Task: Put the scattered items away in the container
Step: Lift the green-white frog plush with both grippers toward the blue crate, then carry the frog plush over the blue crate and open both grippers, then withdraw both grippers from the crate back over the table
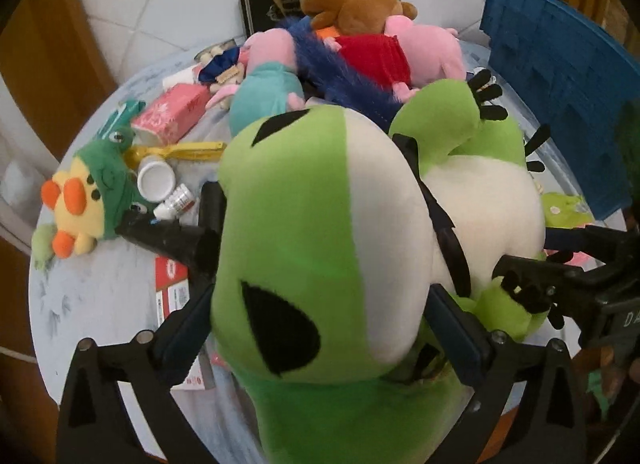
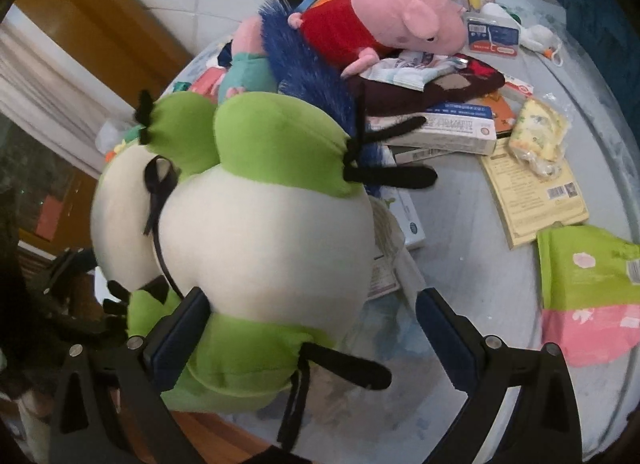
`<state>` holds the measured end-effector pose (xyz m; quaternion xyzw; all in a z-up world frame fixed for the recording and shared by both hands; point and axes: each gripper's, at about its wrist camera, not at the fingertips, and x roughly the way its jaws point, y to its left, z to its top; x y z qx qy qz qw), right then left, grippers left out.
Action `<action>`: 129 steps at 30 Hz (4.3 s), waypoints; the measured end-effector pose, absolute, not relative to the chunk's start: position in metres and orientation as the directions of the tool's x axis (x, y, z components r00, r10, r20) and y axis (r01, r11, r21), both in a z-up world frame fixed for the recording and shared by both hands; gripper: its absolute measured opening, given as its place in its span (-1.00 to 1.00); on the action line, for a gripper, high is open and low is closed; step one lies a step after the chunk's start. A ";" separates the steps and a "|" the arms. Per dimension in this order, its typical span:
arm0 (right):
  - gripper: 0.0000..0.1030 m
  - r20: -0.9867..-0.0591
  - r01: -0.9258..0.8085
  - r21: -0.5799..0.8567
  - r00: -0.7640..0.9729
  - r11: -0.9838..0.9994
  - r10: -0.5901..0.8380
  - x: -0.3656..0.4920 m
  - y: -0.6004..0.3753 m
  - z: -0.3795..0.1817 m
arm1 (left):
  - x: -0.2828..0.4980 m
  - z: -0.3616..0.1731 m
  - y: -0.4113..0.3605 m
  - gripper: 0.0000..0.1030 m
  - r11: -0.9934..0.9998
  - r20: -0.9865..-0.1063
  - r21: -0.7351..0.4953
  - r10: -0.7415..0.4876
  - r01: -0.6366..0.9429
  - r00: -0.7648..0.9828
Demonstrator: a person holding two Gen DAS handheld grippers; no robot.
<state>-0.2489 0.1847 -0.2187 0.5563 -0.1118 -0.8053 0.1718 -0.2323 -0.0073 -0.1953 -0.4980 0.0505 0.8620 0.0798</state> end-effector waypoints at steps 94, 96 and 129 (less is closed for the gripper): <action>0.98 -0.859 -0.206 0.279 -0.491 -0.938 -0.147 -0.383 0.743 0.026 | -0.478 0.017 0.587 0.72 -0.829 -0.897 -0.125 0.329 -0.545 -0.295; 0.99 -0.858 -0.209 0.269 -0.496 -0.940 -0.135 -0.396 0.752 0.024 | -0.470 0.021 0.588 0.89 -0.829 -0.896 -0.110 0.321 -0.548 -0.306; 0.99 -0.700 -0.011 0.123 -0.710 -0.992 -0.079 -0.306 0.403 0.034 | -0.335 0.005 0.153 0.89 -0.961 -0.772 0.068 0.119 -0.268 -0.625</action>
